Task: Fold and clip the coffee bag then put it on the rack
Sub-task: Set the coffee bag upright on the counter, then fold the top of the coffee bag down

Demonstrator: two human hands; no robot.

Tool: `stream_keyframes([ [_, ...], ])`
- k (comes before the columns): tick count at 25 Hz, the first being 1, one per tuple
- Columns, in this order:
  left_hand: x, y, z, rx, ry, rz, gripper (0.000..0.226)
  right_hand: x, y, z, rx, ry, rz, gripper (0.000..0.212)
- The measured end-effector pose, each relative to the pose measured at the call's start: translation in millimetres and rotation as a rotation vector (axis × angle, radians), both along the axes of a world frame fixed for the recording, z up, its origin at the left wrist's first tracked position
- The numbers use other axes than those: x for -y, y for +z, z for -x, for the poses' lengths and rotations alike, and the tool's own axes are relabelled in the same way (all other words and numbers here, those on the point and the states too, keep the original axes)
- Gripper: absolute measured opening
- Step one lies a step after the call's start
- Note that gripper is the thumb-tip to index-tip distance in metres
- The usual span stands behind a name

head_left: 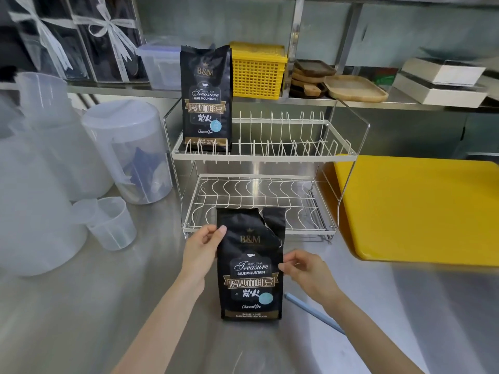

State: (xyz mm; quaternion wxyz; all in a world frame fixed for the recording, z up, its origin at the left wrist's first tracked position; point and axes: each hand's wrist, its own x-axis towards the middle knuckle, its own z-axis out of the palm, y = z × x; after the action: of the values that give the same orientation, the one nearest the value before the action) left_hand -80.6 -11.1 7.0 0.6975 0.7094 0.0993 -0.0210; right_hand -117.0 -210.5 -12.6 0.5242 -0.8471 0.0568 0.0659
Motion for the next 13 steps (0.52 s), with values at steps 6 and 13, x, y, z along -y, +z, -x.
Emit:
stream_keyframes([
  [6, -8, 5, 13, 0.024, -0.099, -0.036, 0.013, 6, 21, 2, 0.184, -0.037, 0.019, 0.011],
  [13, -3, 8, 22, 0.076, -0.127, -0.086, 0.013, -19, 82, -19, 0.459, 0.219, 0.427, 0.040],
])
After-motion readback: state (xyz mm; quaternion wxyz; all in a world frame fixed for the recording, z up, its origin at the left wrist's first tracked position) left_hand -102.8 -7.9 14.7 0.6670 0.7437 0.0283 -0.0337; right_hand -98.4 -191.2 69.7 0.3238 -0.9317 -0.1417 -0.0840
